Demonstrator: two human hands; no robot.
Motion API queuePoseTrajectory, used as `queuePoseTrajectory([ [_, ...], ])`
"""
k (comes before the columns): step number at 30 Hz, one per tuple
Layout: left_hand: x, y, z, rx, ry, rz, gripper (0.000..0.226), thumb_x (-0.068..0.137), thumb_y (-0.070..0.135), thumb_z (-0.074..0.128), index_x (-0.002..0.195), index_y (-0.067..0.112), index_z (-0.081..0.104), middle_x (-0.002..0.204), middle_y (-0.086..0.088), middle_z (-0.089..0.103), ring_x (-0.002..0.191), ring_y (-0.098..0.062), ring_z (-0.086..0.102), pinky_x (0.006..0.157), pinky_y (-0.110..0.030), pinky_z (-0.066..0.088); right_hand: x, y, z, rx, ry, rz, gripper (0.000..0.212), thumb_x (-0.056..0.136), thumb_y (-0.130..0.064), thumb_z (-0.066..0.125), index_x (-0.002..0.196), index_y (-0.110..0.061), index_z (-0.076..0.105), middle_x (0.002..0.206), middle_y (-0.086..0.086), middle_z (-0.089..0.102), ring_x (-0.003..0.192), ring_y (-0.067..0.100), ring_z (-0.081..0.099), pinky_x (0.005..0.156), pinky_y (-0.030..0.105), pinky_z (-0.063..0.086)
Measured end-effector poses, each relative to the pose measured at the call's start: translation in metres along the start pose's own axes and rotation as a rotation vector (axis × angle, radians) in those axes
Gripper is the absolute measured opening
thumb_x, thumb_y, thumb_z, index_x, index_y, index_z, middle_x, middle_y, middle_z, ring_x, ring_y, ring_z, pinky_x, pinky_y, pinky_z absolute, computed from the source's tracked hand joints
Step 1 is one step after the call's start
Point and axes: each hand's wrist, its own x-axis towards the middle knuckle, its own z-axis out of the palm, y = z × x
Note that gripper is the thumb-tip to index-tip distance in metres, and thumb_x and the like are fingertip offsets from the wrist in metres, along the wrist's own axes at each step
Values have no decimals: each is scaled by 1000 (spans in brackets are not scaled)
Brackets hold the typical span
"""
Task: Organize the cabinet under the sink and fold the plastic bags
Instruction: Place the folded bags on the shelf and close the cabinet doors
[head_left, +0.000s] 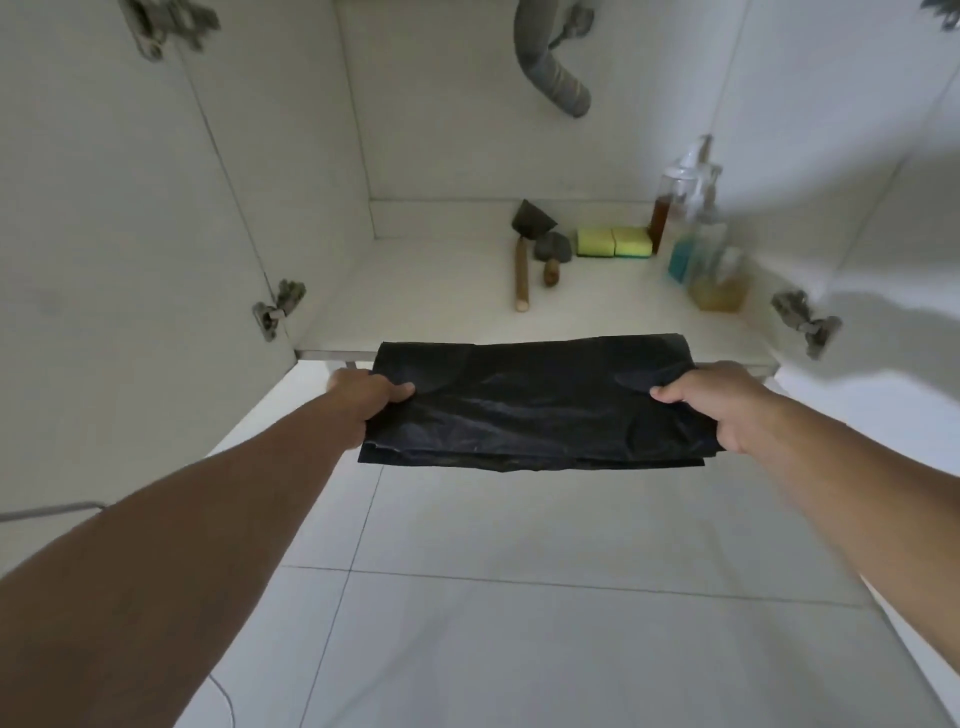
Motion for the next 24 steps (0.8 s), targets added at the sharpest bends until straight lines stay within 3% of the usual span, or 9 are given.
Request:
queuePoseTrajectory([
  [3, 12, 30, -28, -22, 30, 0, 54, 65, 17, 88, 109, 3, 60, 104, -16, 67, 92, -37, 66, 83, -50, 56, -11, -52, 19, -45, 26, -48, 45, 77, -5, 79, 119, -4, 61, 98, 11, 63, 80, 28, 60, 68, 35, 48],
  [7, 15, 60, -58, -67, 55, 20, 52, 74, 15, 81, 115, 2, 52, 112, -18, 63, 99, -37, 62, 87, -51, 54, -15, -101, 48, -153, 95, -121, 51, 82, -9, 75, 127, -4, 52, 120, 17, 58, 111, 35, 55, 87, 41, 45],
  [10, 15, 78, -70, -83, 100, 44, 42, 83, 10, 74, 111, 2, 44, 117, -18, 58, 106, -35, 59, 93, -50, 52, -10, -123, 69, -194, 115, -151, 53, 85, -9, 72, 131, -2, 48, 129, 19, 54, 119, 36, 51, 100, 44, 44],
  [15, 38, 84, -75, -75, 147, 113, 53, 88, 5, 65, 134, -5, 41, 125, -18, 54, 112, -31, 55, 95, -39, 48, 14, -138, 91, -243, 127, -175, 55, 85, -7, 71, 134, -1, 45, 131, 19, 52, 123, 37, 48, 101, 44, 40],
  [17, 48, 80, -75, -90, 176, 84, 59, 88, 5, 67, 137, -1, 35, 114, -13, 49, 115, -33, 52, 99, -42, 46, 31, -146, 102, -250, 105, -189, 55, 84, -7, 72, 132, 0, 46, 130, 19, 53, 123, 37, 48, 100, 44, 41],
  [19, 63, 75, -74, -114, 191, 78, 67, 86, 3, 68, 142, 2, 30, 120, -13, 49, 118, -34, 50, 103, -45, 44, 49, -153, 115, -288, 76, -215, 51, 84, -7, 72, 128, 2, 50, 126, 21, 56, 118, 37, 52, 92, 40, 43],
  [21, 80, 73, -74, -136, 233, 83, 69, 85, 2, 69, 142, 3, 31, 124, -12, 49, 118, -35, 51, 102, -48, 45, 71, -160, 129, -316, 37, -248, 51, 83, -8, 73, 128, 3, 52, 125, 22, 57, 115, 37, 55, 86, 39, 45],
  [24, 106, 71, -75, -125, 289, 74, 61, 84, 3, 70, 135, 1, 37, 124, -15, 51, 115, -35, 53, 100, -49, 46, 101, -168, 149, -342, 63, -309, 60, 82, -9, 75, 134, 0, 44, 123, 19, 53, 117, 38, 51, 94, 41, 45],
])
